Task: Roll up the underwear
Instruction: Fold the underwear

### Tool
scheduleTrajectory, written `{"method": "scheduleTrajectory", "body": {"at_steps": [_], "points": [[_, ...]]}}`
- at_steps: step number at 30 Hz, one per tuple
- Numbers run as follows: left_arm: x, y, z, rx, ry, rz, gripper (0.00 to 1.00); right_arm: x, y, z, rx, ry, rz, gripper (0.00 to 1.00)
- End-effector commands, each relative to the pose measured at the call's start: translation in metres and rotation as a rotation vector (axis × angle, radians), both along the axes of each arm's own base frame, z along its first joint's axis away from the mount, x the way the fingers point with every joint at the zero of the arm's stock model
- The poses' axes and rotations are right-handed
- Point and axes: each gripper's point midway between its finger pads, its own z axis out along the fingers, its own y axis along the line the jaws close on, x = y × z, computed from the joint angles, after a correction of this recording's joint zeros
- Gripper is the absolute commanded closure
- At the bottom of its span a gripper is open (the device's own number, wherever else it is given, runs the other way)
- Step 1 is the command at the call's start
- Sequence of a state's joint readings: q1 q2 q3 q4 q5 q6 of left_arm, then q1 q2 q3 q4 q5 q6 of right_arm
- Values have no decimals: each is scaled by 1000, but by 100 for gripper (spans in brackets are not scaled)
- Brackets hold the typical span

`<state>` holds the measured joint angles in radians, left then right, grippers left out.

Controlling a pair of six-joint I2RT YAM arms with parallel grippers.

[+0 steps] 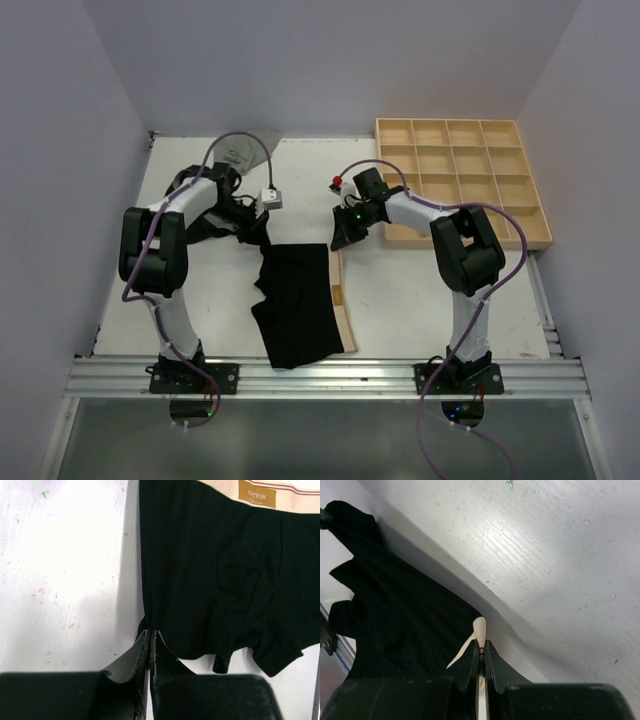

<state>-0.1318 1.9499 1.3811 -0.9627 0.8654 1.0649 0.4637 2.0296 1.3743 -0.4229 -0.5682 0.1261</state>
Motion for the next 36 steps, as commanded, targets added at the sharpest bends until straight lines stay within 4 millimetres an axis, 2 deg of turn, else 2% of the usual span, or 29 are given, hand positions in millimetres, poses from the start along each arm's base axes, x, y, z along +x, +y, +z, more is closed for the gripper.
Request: {"method": "scheduleTrajectory", "body": {"at_steps": [1, 8, 11, 15, 18, 19, 21, 22, 25, 27, 31, 35, 36], "points": [[3, -4, 16, -28, -85, -4, 98, 6, 3, 34, 49, -82, 11, 100], [0, -4, 14, -30, -71, 21, 100, 3, 3, 39, 62, -88, 25, 100], [20, -3, 19, -11, -131, 91, 100, 8, 3, 43, 58, -107, 4, 100], [72, 7, 28, 50, -273, 220, 100, 26, 4, 47, 37, -139, -38, 100], [107, 14, 40, 77, -331, 300, 100, 49, 7, 59, 25, -194, -69, 100], [120, 14, 50, 73, -351, 324, 100, 53, 6, 62, 24, -204, -79, 100], [131, 17, 62, 69, -372, 342, 100, 63, 9, 73, 31, -232, -95, 100], [138, 16, 74, 59, -400, 344, 100, 65, 8, 77, 32, -241, -99, 100], [139, 14, 95, 47, -426, 337, 100, 70, 8, 94, 38, -284, -100, 100], [132, 15, 101, 48, -425, 332, 100, 68, 8, 107, 49, -315, -83, 100], [104, 18, 112, 50, -438, 307, 100, 56, 6, 117, 68, -336, -38, 100], [70, 20, 108, 56, -418, 277, 100, 37, 2, 113, 77, -330, 19, 100], [64, 21, 106, 60, -416, 273, 100, 29, -1, 105, 71, -313, 27, 100]]}}
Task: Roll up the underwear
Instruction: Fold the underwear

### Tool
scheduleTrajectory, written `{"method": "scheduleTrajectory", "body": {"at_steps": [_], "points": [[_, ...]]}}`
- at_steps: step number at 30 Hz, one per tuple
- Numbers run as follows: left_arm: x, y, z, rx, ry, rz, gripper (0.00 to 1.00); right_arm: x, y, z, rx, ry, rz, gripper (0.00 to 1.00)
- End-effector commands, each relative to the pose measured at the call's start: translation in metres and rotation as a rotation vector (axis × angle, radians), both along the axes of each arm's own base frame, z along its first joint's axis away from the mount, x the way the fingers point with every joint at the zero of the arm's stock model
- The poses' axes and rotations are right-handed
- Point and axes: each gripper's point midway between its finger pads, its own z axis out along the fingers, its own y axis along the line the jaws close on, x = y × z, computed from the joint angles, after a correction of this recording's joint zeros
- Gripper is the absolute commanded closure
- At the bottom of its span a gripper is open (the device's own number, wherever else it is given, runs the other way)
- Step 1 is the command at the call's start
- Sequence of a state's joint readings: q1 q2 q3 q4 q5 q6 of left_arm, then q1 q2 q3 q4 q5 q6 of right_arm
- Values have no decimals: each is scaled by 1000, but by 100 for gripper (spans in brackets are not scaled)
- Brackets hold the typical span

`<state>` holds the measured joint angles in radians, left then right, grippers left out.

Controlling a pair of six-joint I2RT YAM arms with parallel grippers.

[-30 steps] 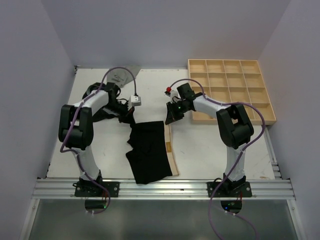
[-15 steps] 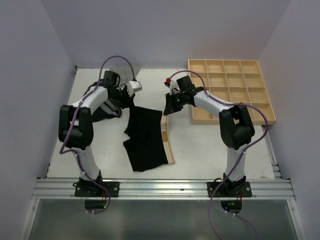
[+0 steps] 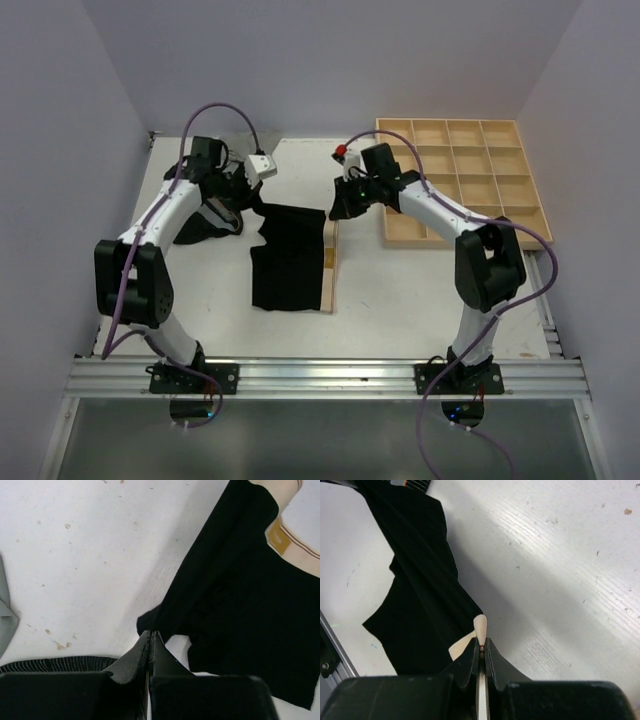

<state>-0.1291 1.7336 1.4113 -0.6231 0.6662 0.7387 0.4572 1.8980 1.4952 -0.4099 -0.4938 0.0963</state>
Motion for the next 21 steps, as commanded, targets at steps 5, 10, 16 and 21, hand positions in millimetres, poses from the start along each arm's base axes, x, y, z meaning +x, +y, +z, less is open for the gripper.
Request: {"method": "scheduleTrajectory", "body": {"at_steps": [5, 10, 16, 21], "points": [[-57, 7, 6, 2, -15, -44, 100, -37, -10, 16, 22, -66, 99, 100], [-88, 2, -10, 4, 35, -88, 100, -54, -13, -4, -22, -64, 157, 100], [-118, -4, -26, 27, 53, -134, 100, -72, -10, -11, -35, -67, 201, 100], [-133, 0, -32, 45, 58, -156, 100, -92, 3, -7, -42, -82, 257, 100]]}}
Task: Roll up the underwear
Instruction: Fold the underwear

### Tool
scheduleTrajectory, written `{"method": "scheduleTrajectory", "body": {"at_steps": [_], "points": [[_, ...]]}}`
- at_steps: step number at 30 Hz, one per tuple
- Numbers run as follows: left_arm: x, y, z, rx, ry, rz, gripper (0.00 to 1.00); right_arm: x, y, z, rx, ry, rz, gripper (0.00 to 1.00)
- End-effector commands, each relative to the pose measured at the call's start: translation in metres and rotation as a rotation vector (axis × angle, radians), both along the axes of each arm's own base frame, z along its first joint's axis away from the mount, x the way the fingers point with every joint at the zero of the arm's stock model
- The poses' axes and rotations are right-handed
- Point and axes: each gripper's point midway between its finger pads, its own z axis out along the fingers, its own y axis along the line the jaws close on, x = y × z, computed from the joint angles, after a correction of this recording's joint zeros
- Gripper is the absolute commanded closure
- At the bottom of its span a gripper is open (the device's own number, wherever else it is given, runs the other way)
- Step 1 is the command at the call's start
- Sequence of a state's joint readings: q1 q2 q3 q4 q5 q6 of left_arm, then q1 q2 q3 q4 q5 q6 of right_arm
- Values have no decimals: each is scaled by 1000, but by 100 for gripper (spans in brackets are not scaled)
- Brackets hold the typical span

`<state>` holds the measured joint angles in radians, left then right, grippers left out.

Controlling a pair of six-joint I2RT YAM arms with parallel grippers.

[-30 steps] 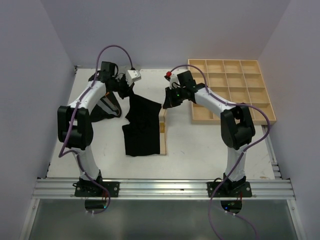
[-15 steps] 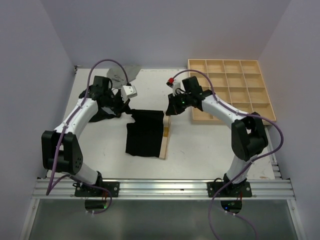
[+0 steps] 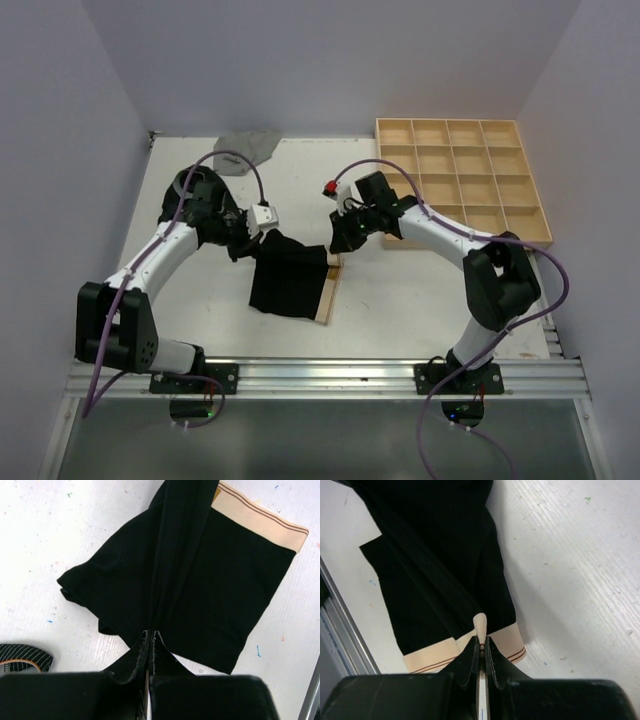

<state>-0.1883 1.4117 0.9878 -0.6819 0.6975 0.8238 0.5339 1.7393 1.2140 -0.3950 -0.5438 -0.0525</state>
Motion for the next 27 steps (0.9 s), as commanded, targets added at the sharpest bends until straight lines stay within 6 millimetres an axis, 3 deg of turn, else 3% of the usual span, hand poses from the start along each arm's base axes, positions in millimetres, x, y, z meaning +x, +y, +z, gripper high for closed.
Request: {"method": "scheduleTrajectory", "body": {"at_steps": [1, 5, 12, 19, 21, 23, 25, 26, 27], "points": [[-9, 5, 5, 23, -44, -30, 100, -11, 10, 24, 19, -90, 60, 100], [-16, 12, -5, 62, -48, -34, 100, -26, 19, 17, -11, -85, 99, 100], [-31, 23, -42, 120, -22, -59, 100, -61, 28, -14, -58, -39, 174, 100], [-54, 20, -53, 106, 17, -125, 100, -78, 29, -20, -44, -34, 203, 100], [-59, 18, -53, 101, 17, -144, 100, -84, 30, -19, -39, -30, 229, 96], [-65, 18, -56, 107, 26, -158, 100, -90, 32, -17, -31, -23, 252, 76], [-69, 18, -59, 107, 34, -170, 89, -97, 34, -12, -14, -13, 258, 65], [-72, 18, -60, 105, 38, -170, 74, -99, 34, -9, -5, 1, 244, 63], [-72, 18, -58, 101, 33, -169, 68, -96, 36, 3, 24, -28, 229, 62]]}}
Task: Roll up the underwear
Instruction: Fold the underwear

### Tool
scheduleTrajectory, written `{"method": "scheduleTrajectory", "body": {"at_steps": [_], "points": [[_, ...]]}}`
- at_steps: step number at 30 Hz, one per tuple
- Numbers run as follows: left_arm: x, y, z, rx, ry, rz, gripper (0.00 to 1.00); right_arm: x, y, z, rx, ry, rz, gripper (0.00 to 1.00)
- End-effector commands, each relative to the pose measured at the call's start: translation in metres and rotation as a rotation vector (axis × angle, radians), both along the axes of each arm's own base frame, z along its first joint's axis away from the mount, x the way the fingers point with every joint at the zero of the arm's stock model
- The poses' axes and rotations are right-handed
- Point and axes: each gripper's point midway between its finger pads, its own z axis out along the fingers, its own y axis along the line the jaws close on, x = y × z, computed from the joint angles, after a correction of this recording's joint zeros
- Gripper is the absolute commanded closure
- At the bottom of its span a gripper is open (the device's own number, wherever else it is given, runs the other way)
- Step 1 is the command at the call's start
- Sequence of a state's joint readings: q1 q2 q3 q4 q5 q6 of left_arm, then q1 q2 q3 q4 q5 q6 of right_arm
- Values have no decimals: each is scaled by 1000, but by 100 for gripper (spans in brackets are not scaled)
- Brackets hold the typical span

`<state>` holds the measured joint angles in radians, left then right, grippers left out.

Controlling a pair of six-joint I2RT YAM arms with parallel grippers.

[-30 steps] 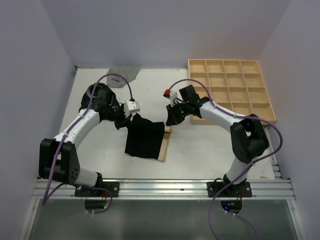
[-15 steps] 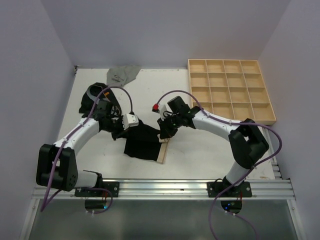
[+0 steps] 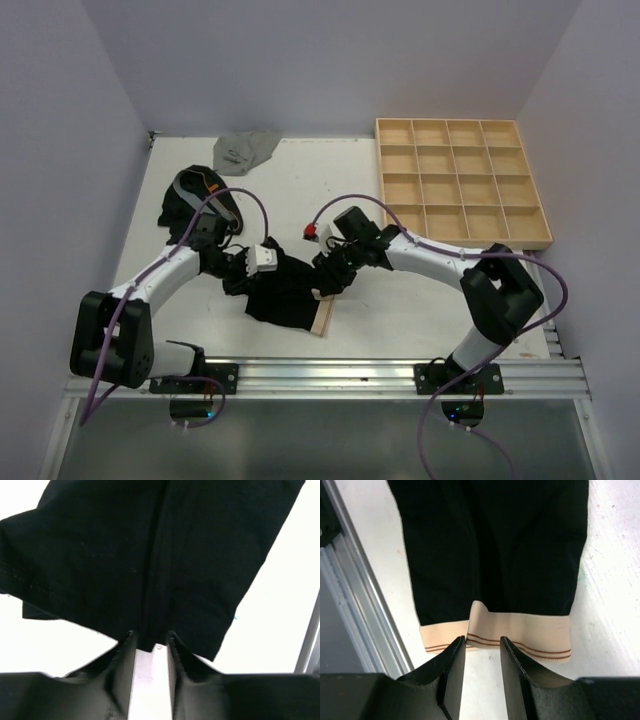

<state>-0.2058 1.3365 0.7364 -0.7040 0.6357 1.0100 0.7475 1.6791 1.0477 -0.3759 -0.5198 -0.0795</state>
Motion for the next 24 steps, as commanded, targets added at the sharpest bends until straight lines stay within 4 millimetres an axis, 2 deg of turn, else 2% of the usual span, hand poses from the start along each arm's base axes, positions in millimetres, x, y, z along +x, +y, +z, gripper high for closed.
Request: {"method": "scheduleTrajectory", "body": {"at_steps": [1, 2, 4, 5, 7, 10, 13, 14, 16, 18, 20, 22, 23, 24], "points": [[-5, -6, 9, -39, -33, -32, 63, 1, 9, 42, 107, -73, -20, 62], [-3, -7, 18, -53, -63, -26, 57, 3, 7, 45, 109, -75, -59, 62], [2, -9, 30, -77, -101, -9, 52, 14, 4, 64, 128, -114, -183, 62], [6, -11, 43, -92, -145, -1, 50, 17, 3, 67, 140, -120, -219, 63], [11, -13, 55, -112, -192, 5, 46, 21, 1, 74, 163, -114, -308, 70], [16, -19, 72, -155, -233, 9, 40, 17, 1, 65, 191, -6, -461, 80], [21, -23, 71, -154, -228, 10, 40, 15, -3, 41, 168, 58, -555, 84], [22, -23, 63, -142, -213, 13, 40, 12, -5, 23, 133, 85, -570, 84], [28, -24, 56, -117, -229, 20, 41, 16, -5, 10, 105, 104, -604, 84], [31, -28, 45, -90, -251, 31, 43, 21, -6, -13, 49, 114, -632, 84], [26, -33, 34, -81, -243, 28, 43, 27, -4, -30, 2, 124, -632, 84], [32, -35, 31, -79, -259, 40, 44, 34, -3, -40, -29, 116, -629, 85], [32, -36, 29, -76, -248, 41, 44, 45, 2, -35, -18, 107, -631, 85], [34, -36, 28, -75, -246, 46, 45, 49, 1, -44, -43, 116, -632, 85]]}}
